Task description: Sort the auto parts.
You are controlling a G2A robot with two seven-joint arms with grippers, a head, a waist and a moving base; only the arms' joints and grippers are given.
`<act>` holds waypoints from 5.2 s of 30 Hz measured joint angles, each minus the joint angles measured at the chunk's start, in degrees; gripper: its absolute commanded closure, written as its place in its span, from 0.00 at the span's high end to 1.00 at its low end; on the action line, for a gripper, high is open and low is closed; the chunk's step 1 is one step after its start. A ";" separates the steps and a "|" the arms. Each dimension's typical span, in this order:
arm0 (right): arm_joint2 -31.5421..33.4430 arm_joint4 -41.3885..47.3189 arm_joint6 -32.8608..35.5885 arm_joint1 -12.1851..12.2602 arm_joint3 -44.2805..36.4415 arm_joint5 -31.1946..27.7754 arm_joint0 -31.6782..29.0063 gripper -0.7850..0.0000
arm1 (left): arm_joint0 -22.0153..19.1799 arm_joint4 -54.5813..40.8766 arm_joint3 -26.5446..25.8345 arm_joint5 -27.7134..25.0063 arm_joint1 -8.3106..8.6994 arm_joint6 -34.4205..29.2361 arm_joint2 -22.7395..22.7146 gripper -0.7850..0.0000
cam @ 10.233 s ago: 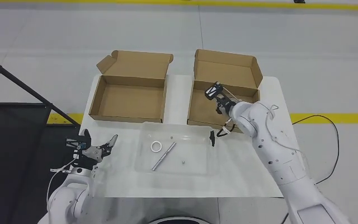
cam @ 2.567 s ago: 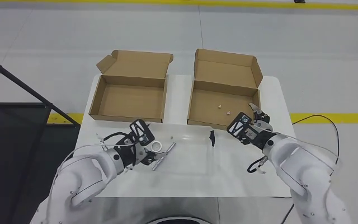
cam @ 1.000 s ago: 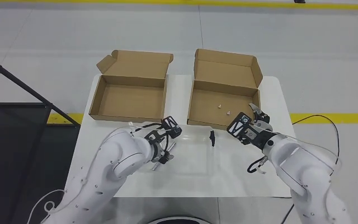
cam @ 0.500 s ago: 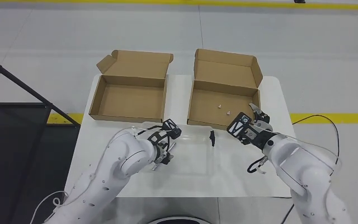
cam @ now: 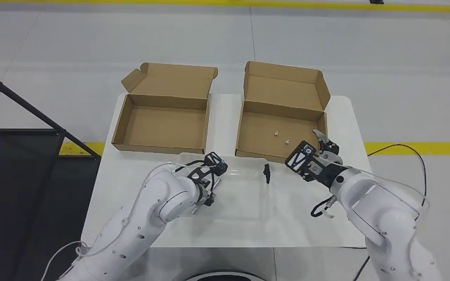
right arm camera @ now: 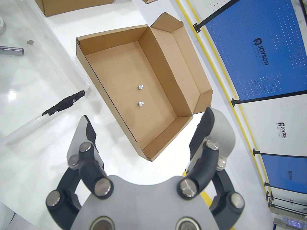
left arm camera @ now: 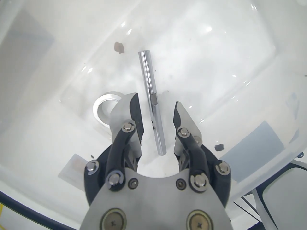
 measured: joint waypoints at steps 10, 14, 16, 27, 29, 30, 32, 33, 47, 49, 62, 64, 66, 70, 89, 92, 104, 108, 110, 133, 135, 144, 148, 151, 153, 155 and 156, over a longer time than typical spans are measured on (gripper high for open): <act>0.00 0.00 0.00 0.00 0.00 0.00 0.00 1.00 | -0.60 -1.26 2.38 -0.28 -0.27 0.45 0.67 0.42; 0.00 0.00 0.00 0.00 0.00 0.00 0.00 1.00 | -1.08 -1.59 3.41 -0.48 -0.40 0.47 1.02 0.41; 0.00 0.00 0.00 0.00 0.00 0.00 0.00 1.00 | -1.42 -1.79 3.87 -0.46 -0.49 0.51 1.24 0.40; 0.00 0.00 0.00 0.00 0.00 0.00 0.00 1.00 | -2.58 -2.27 5.23 -0.31 -0.75 -0.45 1.88 0.00; 0.00 0.00 0.00 0.00 0.00 0.00 0.00 1.00 | -2.61 -2.06 4.85 -0.05 -0.71 -0.44 1.59 0.00; 0.00 0.00 0.00 0.00 0.00 0.00 0.00 1.00 | -2.60 -1.96 4.53 0.12 -0.68 -0.37 1.39 0.00; 0.00 0.00 0.00 0.00 0.00 0.00 0.00 1.00 | -2.45 -1.93 3.16 0.59 -0.59 0.00 0.67 0.00; 0.00 0.00 0.00 0.00 0.00 0.00 0.00 1.00 | -2.28 -2.47 2.32 0.83 -0.55 0.34 0.17 0.00; 0.00 0.00 0.00 0.00 0.00 0.00 0.00 1.00 | 2.65 -7.92 -6.16 -0.47 1.13 2.71 -9.71 0.50; 0.00 0.00 0.00 0.00 0.00 0.00 0.00 1.00 | 2.88 -8.01 -5.34 -0.80 1.08 3.17 -8.79 0.78; 0.00 0.00 0.00 0.00 0.00 0.00 0.00 1.00 | -0.62 -7.06 2.25 -0.39 -0.17 5.69 -1.50 0.69; 0.00 0.00 0.00 0.00 0.00 0.00 0.00 1.00 | -1.10 -6.90 3.17 -0.23 -0.31 5.89 -0.85 0.66; 0.00 0.00 0.00 0.00 0.00 0.00 0.00 1.00 | -1.42 -6.87 3.80 -0.04 -0.42 6.04 -0.45 0.65; 0.00 0.00 0.00 0.00 0.00 0.00 0.00 1.00 | -2.04 -6.19 4.88 0.47 -0.57 6.03 0.22 0.61; 0.00 0.00 0.00 0.00 0.00 0.00 0.00 1.00 | -0.96 -3.49 4.04 1.56 -0.30 6.55 -0.68 0.62; 0.00 0.00 0.00 0.00 0.00 0.00 0.00 1.00 | -0.93 -3.75 4.75 1.36 -0.38 6.96 -0.45 0.61; 0.00 0.00 0.00 0.00 0.00 0.00 0.00 1.00 | -0.55 -4.27 4.33 1.64 -0.43 7.26 -0.61 0.60; 0.00 0.00 0.00 0.00 0.00 0.00 0.00 1.00 | -0.11 -4.13 4.50 1.55 -0.44 7.11 -0.26 0.60; 0.00 0.00 0.00 0.00 0.00 0.00 0.00 1.00 | 0.02 -3.97 4.75 1.52 -0.49 7.23 0.10 0.50; 0.00 0.00 0.00 0.00 0.00 0.00 0.00 1.00 | -0.03 -2.03 5.23 1.51 -0.77 7.21 1.01 0.00; 0.00 0.00 0.00 0.00 0.00 0.00 0.00 1.00 | 0.30 -2.94 3.98 1.57 -0.64 7.85 -0.13 0.00; 0.00 0.00 0.00 0.00 0.00 0.00 0.00 1.00 | 4.28 -8.33 -4.03 0.96 0.65 11.10 -8.89 0.00; 0.00 0.00 0.00 0.00 0.00 0.00 0.00 1.00 | 7.16 -12.07 -6.85 0.74 1.22 14.89 -14.02 0.00; 0.00 0.00 0.00 0.00 0.00 0.00 0.00 1.00 | 9.46 -14.78 -8.61 0.64 1.59 17.62 -17.78 0.00; 0.00 0.00 0.00 0.00 0.00 0.00 0.00 1.00 | 9.93 -15.05 -8.89 0.77 1.65 18.14 -18.50 0.00; 0.00 0.00 0.00 0.00 0.00 0.00 0.00 1.00 | 9.88 -14.99 -8.85 0.78 1.64 18.09 -18.36 0.00; 0.00 0.00 0.00 0.00 0.00 0.00 0.00 1.00 | 9.86 -14.97 -8.84 0.78 1.64 18.06 -18.33 0.00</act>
